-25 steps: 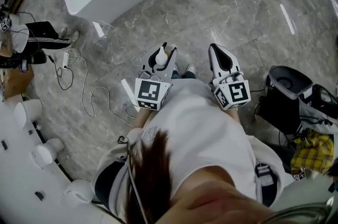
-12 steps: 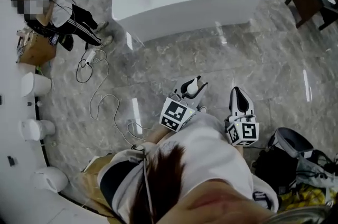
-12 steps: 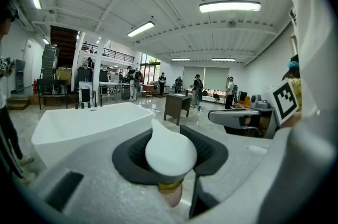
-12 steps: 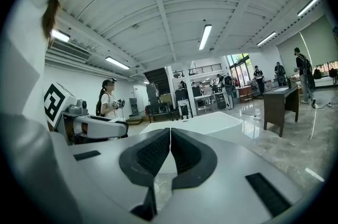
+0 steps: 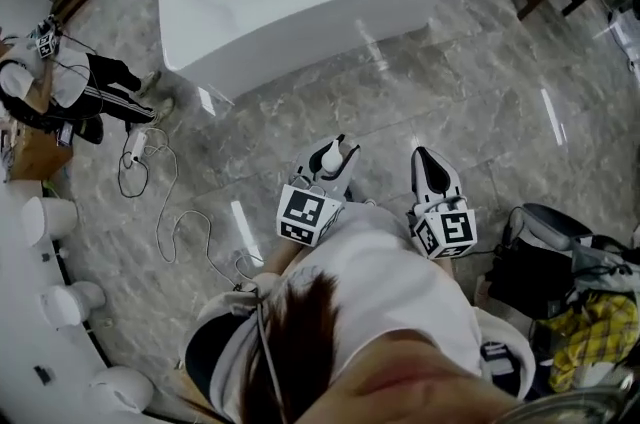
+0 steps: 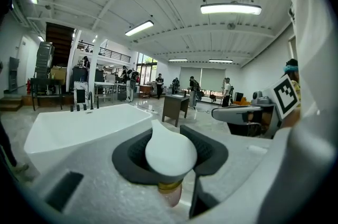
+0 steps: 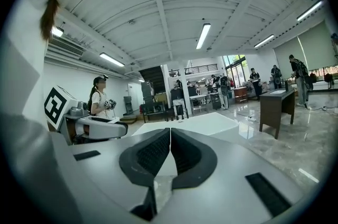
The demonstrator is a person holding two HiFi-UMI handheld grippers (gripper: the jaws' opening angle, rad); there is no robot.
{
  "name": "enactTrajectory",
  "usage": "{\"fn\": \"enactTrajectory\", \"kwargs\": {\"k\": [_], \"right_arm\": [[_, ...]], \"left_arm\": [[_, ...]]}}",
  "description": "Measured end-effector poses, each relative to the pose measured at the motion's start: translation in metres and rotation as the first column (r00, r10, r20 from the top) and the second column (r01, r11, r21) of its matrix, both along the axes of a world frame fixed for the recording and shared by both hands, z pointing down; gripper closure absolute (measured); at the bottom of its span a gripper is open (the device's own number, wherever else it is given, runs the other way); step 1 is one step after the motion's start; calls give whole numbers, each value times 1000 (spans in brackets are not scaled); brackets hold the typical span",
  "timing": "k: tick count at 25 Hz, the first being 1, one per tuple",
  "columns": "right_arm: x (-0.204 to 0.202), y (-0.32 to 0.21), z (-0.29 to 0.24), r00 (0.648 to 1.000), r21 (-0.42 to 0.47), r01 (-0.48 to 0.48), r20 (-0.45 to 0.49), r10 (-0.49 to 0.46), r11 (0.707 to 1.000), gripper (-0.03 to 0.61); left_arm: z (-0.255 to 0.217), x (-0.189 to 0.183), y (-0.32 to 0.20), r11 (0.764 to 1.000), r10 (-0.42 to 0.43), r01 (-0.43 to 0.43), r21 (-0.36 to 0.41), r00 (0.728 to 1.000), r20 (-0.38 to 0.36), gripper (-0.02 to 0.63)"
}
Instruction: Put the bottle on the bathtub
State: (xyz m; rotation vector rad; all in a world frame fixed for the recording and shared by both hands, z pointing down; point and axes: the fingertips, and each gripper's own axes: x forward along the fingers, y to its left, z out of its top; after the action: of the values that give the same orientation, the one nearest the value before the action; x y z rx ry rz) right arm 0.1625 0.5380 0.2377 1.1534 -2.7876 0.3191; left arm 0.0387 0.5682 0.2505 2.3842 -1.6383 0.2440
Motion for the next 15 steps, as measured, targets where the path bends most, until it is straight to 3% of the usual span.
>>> {"fn": "enactTrajectory", "kwargs": {"k": [9,15], "right_arm": [[-22,-28,-4,996,10,-93,-10,93,996,565],[-45,-41,7,989,-9,-148,-19,148,989,565]], "left_arm": [[-12,-43,-39,998,39,-39,43,999,-11,476],[0,-74,-53,997,68,-67,27,998,-13,476]]}}
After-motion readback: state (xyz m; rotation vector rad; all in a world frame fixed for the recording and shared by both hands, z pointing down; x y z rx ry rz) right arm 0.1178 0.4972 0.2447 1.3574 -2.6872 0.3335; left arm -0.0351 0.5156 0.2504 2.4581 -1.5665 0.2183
